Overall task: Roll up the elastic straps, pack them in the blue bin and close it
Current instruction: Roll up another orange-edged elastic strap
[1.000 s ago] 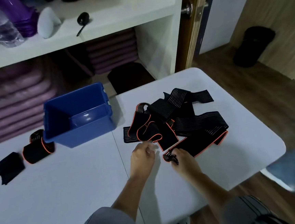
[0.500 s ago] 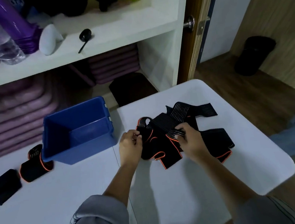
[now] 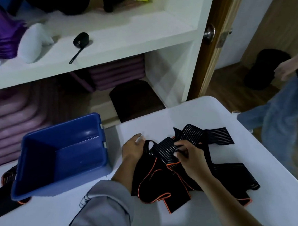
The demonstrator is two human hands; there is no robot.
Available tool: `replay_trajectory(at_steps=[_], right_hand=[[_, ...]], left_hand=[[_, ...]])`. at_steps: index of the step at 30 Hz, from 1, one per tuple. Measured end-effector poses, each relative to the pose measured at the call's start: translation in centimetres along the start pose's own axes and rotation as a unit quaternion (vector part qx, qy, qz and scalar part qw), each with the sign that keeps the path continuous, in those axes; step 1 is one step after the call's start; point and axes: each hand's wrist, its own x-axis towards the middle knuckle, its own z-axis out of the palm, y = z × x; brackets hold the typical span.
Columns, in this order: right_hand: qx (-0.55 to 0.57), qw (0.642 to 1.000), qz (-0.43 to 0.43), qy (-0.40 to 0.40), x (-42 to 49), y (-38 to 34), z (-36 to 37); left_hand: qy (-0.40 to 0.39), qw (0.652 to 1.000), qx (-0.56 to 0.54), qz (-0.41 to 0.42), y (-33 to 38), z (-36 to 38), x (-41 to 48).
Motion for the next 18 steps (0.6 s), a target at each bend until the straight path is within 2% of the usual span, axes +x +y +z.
replay_trajectory(at_steps=[5, 12, 15, 18], right_hand=[[0.033, 0.999, 0.034, 0.006, 0.4, 0.6, -0.3], [0.111, 0.991, 0.073, 0.015, -0.3, 0.0, -2.0], [0.168, 0.982, 0.081, 0.009, -1.0, -1.1, -3.8], [0.217, 0.974, 0.066, -0.007, -2.1, -3.2, -6.2]], left_hand=[[0.006, 1.0, 0.014, -0.017, 0.8, 1.0, 0.3], [0.053, 0.994, -0.096, -0.026, 1.2, -0.5, -2.1], [0.088, 0.99, -0.105, 0.036, 2.3, -2.1, -5.0], [0.098, 0.978, -0.125, 0.133, 3.9, -4.1, -8.4]])
